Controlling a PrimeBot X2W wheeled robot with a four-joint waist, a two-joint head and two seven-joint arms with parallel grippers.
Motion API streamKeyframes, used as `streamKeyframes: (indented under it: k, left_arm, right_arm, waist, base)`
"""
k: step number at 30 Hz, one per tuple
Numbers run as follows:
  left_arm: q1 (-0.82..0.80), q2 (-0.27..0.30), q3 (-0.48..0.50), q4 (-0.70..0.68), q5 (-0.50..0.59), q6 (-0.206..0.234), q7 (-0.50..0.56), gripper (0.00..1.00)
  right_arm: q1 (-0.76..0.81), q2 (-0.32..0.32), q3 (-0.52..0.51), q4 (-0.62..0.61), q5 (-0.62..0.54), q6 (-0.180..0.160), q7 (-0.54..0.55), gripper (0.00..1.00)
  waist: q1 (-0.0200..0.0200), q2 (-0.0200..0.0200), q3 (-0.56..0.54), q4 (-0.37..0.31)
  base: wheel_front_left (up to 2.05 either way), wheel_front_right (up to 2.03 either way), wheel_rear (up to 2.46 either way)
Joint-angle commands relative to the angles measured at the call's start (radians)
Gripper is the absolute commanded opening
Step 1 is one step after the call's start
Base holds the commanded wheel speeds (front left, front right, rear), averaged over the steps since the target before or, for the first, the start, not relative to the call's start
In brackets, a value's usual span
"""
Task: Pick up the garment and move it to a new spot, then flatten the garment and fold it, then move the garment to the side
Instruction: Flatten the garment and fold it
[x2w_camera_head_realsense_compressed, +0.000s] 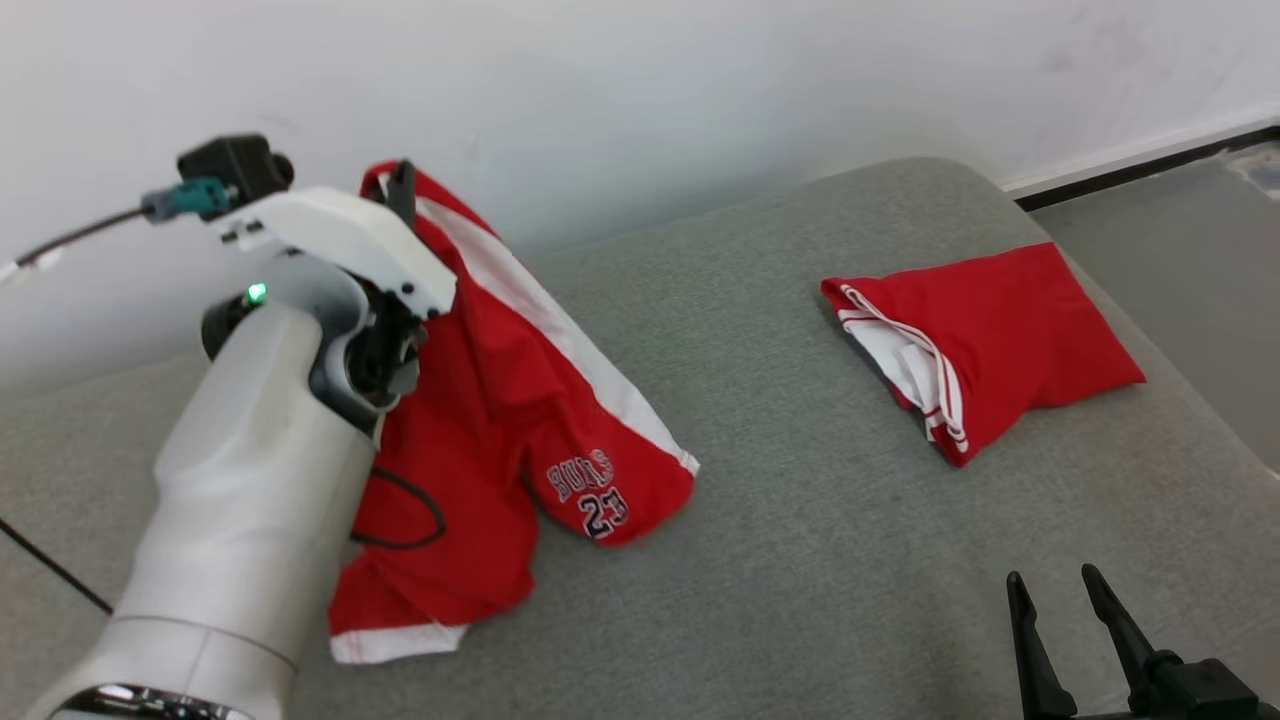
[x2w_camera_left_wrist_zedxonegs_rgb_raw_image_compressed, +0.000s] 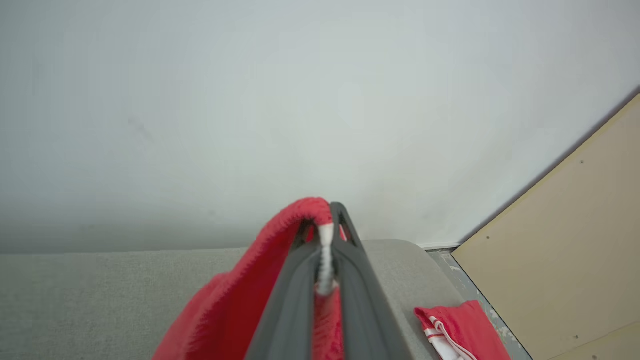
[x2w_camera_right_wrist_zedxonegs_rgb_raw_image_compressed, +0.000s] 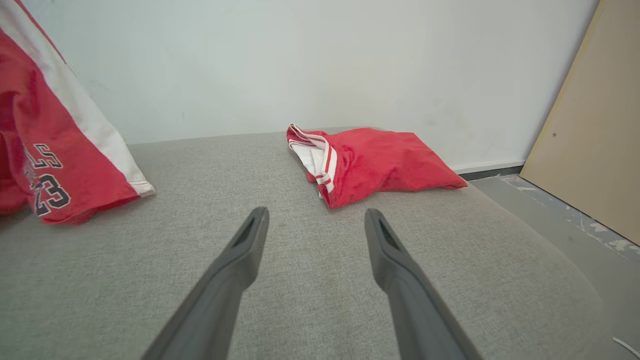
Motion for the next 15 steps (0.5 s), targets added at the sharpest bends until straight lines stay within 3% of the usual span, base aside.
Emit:
streamKeyframes:
  k: [1,7,15]
  left_arm:
    - [-0.036,0.011,-0.008,-0.015,0.02,-0.007,-0.004,0.0]
    - [-0.085,0.009,-0.017,-0.064,0.028,-0.03,-0.013,0.0]
    - [-0.025,-0.058,-0.058,-0.21,-0.03,-0.097,0.043,0.0]
  right_arm:
    - [-0.001,-0.002,-0.002,0.004,0.002,-0.003,0.001,1.0]
    - [0.012,-0.005,-0.007,0.006,0.002,-0.003,0.001,1.0]
    - [0.024,-0.003,-0.026,-0.002,-0.001,-0.003,0.001,1.0]
  waist:
    - [-0.0001,0.0,-0.01,-0.02]
    - [-0.0001,0.0,-0.023,-0.035]
    - [-0.0001,0.0,-0.027,-0.001]
  base:
    - [0.0,0.0,0.0]
    - [0.0,0.0,0.0]
    - [0.0,0.0,0.0]
